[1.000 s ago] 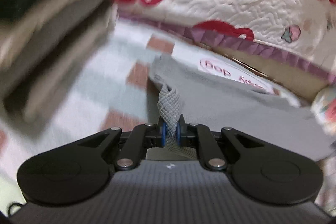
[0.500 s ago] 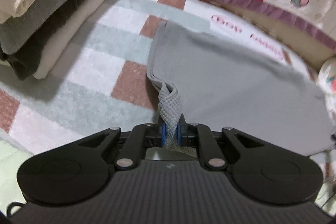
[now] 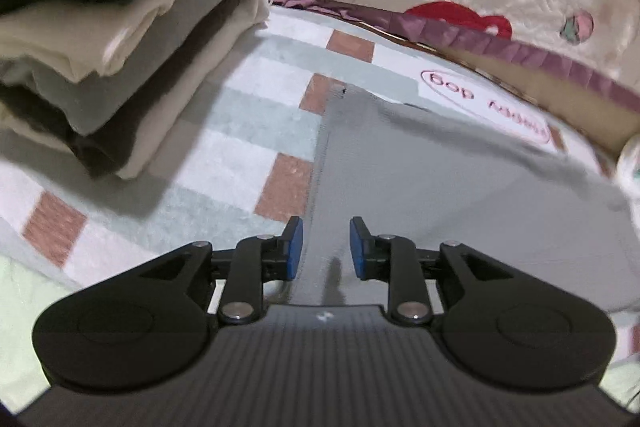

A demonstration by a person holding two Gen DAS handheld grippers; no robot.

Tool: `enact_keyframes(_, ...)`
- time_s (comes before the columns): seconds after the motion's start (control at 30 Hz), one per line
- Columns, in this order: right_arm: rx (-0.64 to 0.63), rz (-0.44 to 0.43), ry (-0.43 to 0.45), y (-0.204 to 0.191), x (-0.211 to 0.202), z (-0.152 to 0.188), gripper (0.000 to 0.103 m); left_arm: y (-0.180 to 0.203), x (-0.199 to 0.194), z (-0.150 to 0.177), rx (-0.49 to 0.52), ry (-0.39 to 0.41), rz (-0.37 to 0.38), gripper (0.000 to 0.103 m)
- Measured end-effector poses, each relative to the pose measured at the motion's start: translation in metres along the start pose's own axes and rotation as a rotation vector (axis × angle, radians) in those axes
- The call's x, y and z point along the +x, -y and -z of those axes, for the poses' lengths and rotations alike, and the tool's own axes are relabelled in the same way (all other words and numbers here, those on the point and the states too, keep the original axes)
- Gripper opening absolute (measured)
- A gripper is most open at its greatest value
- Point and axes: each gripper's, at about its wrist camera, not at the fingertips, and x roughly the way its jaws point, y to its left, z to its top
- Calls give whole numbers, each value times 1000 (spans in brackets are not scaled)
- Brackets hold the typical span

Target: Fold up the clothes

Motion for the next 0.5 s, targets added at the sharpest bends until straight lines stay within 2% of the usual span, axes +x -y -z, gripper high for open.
enact_keyframes(0.07, 1, 5, 44, -5, -5, -8, 39, 12, 3, -8, 57, 2, 54, 25)
enact_keyframes(0.17, -86, -76, 99, -28, -5, -29, 43, 47, 10, -17, 219, 35, 158, 36)
enact_keyframes(0.2, -137, -120, 102, -39, 0, -37, 44, 60, 13, -19, 283, 50, 196, 42)
enact_keyframes(0.23, -192, -166, 97, -51, 6, -44, 52, 75, 21, -20, 368, 67, 238, 44)
enact_keyframes(0.3, -350, -228, 65, -74, 31, -50, 61, 103, 39, -20, 552, 90, 320, 45)
enact_keyframes(0.37, -528, -271, 34, -96, 61, -51, 59, 127, 65, -15, 772, 125, 374, 45)
enact_keyframes(0.43, -664, -301, 6, -115, 88, -54, 54, 141, 96, -16, 870, 114, 376, 45)
enact_keyframes(0.47, -637, -289, -2, -116, 98, -59, 53, 148, 111, -16, 914, 106, 375, 45)
enact_keyframes(0.5, -600, -294, 2, -115, 105, -65, 53, 151, 123, -20, 894, 97, 385, 45)
